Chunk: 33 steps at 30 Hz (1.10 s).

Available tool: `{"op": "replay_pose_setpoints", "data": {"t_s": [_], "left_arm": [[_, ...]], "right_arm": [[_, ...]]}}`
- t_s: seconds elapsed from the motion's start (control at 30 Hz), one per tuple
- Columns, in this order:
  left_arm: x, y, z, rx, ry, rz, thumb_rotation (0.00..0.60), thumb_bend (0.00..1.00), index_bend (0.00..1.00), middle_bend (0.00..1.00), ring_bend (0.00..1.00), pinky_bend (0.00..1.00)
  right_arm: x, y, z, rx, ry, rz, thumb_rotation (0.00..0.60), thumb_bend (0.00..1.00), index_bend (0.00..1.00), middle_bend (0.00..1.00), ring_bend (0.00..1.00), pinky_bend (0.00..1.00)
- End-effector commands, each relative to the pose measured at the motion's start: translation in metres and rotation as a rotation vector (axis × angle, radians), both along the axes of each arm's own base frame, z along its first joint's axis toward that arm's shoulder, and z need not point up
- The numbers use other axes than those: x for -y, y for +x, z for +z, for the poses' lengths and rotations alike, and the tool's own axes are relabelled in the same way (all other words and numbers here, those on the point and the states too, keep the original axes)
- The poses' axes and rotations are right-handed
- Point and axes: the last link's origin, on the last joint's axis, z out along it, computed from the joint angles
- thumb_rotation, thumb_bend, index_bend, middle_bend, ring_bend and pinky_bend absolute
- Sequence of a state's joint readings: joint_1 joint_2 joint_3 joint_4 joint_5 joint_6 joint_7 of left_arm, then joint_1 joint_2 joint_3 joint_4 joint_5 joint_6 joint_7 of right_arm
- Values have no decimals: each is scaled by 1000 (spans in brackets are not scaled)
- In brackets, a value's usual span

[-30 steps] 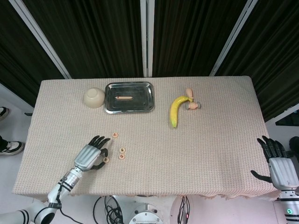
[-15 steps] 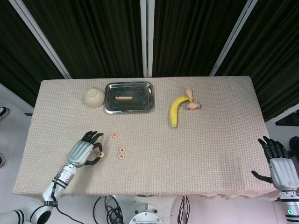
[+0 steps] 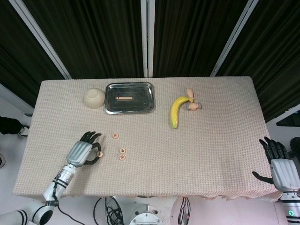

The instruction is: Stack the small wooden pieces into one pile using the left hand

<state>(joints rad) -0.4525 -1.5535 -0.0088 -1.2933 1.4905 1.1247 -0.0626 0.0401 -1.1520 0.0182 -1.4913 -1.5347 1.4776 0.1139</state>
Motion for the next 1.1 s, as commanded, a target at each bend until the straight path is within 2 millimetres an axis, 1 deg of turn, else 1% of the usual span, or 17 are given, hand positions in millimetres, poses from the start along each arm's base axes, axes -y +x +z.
{"op": "replay_pose_setpoints", "data": {"t_s": [0.03,0.63,0.83,1.1], "left_arm": [[0,-1,1,1,8,-2,600,315,531,93,0,0],[-1,-3,-2,-1,-6,4,600,315,497,94,0,0],[-1,-5,-2,0,-11,16,600,315,427,93,0,0],[0,-5,0,0,-11,13,600,315,415,93,0,0]], "right_arm": [[0,0,0,0,2,1,600,0,0,0,0,0],[-2,1,1,18,2,7,600,0,0,0,0,0],[-2,1,1,23,0,10,600,0,0,0,0,0],[-2,2,1,24,0,12,600,0,0,0,0,0]]}}
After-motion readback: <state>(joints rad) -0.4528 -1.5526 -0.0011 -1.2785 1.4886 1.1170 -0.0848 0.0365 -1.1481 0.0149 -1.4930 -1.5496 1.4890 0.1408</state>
